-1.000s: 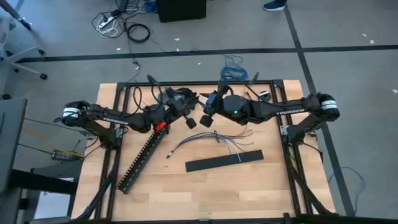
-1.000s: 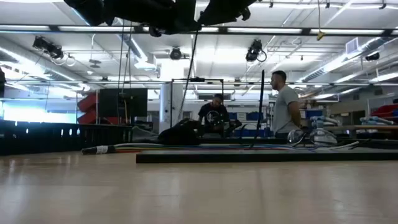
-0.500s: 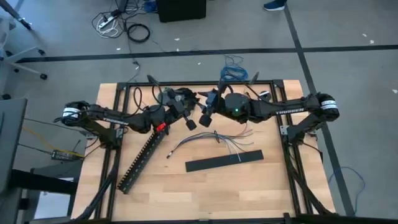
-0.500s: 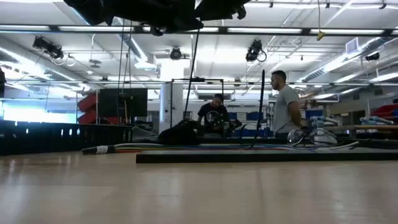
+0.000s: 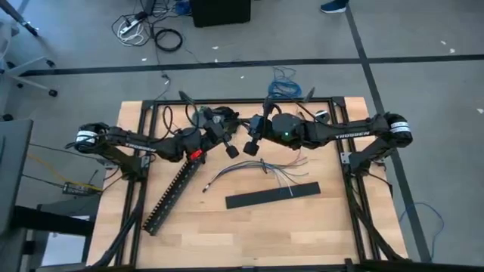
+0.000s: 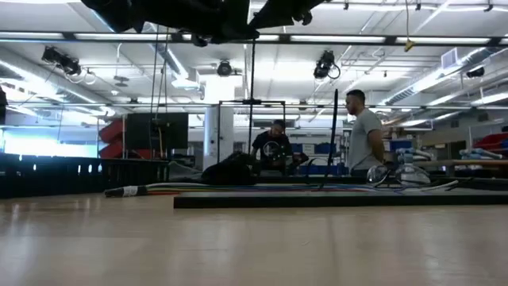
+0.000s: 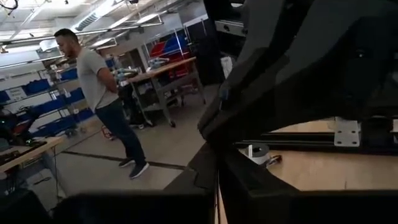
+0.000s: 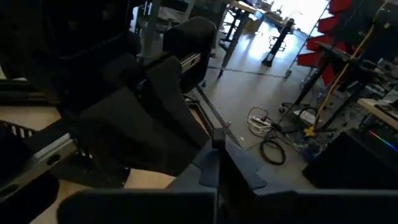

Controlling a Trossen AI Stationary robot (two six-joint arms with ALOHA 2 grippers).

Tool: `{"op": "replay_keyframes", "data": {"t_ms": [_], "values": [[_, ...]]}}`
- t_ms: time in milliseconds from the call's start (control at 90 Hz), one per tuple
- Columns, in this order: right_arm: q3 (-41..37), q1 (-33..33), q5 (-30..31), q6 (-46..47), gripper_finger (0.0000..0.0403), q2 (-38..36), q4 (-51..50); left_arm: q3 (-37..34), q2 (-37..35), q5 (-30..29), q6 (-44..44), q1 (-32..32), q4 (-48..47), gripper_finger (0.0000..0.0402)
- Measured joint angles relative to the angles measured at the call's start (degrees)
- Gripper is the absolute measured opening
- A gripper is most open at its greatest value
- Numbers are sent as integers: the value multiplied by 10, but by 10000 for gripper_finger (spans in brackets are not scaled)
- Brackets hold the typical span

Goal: Ziptie cables
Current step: Wrap the other black zip tie on the cable wires

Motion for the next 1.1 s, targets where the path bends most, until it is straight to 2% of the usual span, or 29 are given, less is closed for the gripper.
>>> {"op": "replay_keyframes", "data": {"t_ms": [133,311,433,578,667,867,1100], "values": [[0,1,18,-1,1,-3,-18,0,0,-7,-9,0,-43,30],[0,2,87,18,1,-16,-69,0,-13,-98,-14,-1,-94,87],[0,2,117,89,0,-18,-59,0,-13,-136,-15,0,-89,122],[0,-2,163,197,0,-16,-49,0,-7,-139,-30,-1,-74,145],[0,-6,162,245,0,-16,-39,0,-1,-128,-30,-1,-69,151],[0,-14,158,315,0,-15,-15,0,9,-87,-15,-1,-23,152],[0,-14,140,341,0,-15,4,0,14,-66,1,-1,28,152]]}}
